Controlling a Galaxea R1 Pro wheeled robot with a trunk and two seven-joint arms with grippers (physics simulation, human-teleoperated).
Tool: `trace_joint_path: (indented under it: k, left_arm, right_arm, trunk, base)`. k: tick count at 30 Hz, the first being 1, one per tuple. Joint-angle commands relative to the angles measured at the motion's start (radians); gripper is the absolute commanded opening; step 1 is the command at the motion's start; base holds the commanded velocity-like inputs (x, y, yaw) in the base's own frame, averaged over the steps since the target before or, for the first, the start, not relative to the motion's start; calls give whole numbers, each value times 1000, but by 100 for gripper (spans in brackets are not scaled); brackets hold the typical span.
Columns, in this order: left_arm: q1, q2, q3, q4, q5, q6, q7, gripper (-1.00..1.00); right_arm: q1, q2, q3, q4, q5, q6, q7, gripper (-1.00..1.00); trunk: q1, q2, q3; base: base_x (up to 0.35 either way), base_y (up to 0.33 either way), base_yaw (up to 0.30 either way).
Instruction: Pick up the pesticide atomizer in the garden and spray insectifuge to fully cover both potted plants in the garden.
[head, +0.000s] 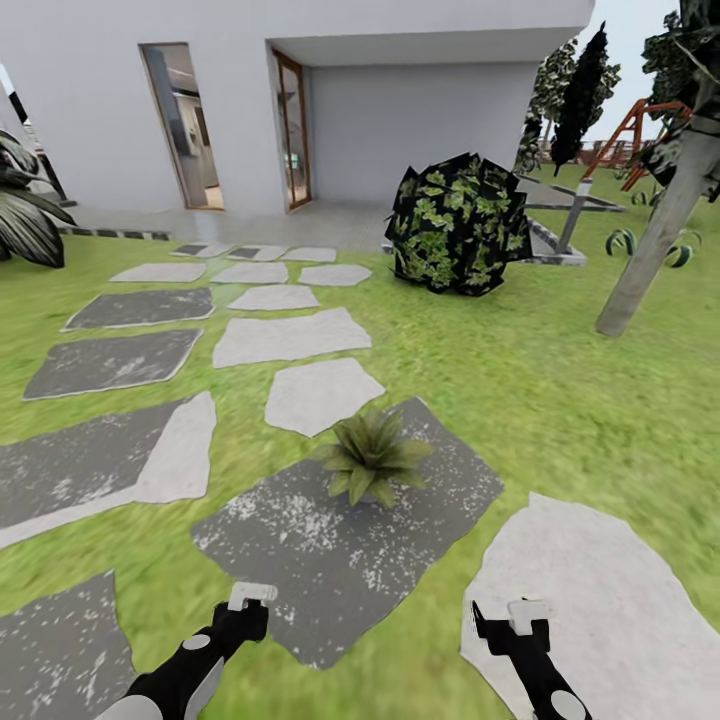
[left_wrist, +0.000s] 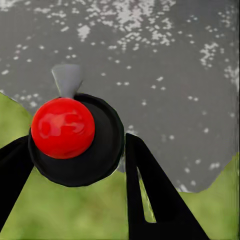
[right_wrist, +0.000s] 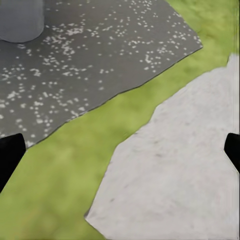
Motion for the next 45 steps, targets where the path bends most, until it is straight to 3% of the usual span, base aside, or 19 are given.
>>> trace_joint_path:
  k: [1, 20, 35, 36, 38, 42, 45]
  left_arm:
    - [0, 1, -1, 0, -4, -4, -2, -100]
    - [0, 1, -1, 0, -4, -4, -2, -100]
    - [0, 3, -3, -4, -9, -5, -4, -100]
    - [-2, 11, -30, -8, -110, -5, -90, -100]
    - [-8, 25, -31, -8, -138, -5, -182, -100]
    - [-14, 79, -32, -10, -173, -5, -338, -100]
    - [-21, 113, -31, -14, -203, -5, -431, -100]
  right_arm:
    - [-1, 0, -1, 1, 5, -3, 0, 100]
    - [-1, 0, -1, 1, 5, -3, 0, 100]
    - [-1, 4, 0, 1, 5, -2, 0, 100]
    - [-1, 4, 3, -9, 10, 2, 7, 100]
    - [-1, 1, 3, -16, 11, 3, 9, 100]
    - [-1, -5, 4, -61, 14, 3, 11, 100]
    - [-1, -8, 11, -90, 54, 3, 12, 100]
  trunk:
    - [0, 0, 0]
    - [0, 0, 18]
    - [0, 0, 20]
    - [0, 0, 20]
    - [0, 0, 20]
    - [0, 0, 20]
    - [0, 0, 20]
  base:
    - [50, 0, -274]
    - [4, 0, -260]
    - [0, 0, -26]
    - [0, 0, 0]
    - [0, 0, 0]
    - [0, 0, 0]
    - [0, 0, 0]
